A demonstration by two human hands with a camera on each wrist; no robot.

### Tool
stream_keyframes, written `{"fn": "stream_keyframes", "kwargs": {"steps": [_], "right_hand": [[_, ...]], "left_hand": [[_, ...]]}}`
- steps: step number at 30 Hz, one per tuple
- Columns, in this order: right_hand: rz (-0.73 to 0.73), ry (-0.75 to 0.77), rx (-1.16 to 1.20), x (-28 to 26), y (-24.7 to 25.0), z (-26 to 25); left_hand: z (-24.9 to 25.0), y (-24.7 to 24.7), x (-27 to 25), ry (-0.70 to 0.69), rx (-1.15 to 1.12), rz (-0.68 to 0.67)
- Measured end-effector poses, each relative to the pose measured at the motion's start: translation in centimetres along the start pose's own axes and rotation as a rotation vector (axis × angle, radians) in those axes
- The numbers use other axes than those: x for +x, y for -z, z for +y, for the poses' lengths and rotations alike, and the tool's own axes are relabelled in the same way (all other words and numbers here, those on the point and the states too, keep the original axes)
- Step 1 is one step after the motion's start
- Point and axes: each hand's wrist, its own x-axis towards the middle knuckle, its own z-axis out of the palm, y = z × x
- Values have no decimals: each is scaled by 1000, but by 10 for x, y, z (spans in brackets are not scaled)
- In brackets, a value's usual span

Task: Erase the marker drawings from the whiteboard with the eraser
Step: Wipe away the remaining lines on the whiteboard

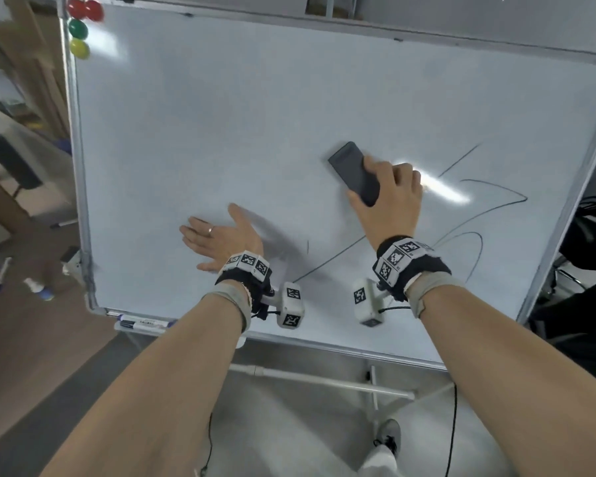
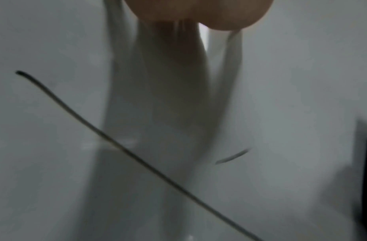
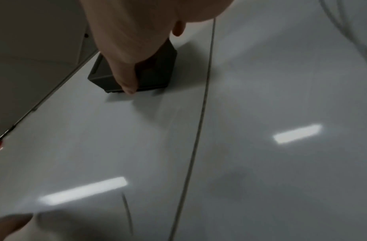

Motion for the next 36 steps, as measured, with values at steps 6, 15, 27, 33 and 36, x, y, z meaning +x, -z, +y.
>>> {"fn": "stream_keyframes", "kwargs": {"steps": [6, 15, 27, 33, 36], "right_hand": [[-89, 252, 80, -51, -35, -27], [-400, 562, 45, -155, -95, -46], [-519, 637, -14, -198, -97, -66], [-203, 281, -151, -135, -34, -2], [-41, -10, -224, -103, -8, 25]], "left_hand": [[-51, 12, 9, -156, 33, 124], [-133, 45, 25, -105, 214, 163], [-155, 84, 28, -104, 229, 77], [-91, 49, -12, -237, 183, 42], [-62, 33, -33, -296, 157, -15]]}}
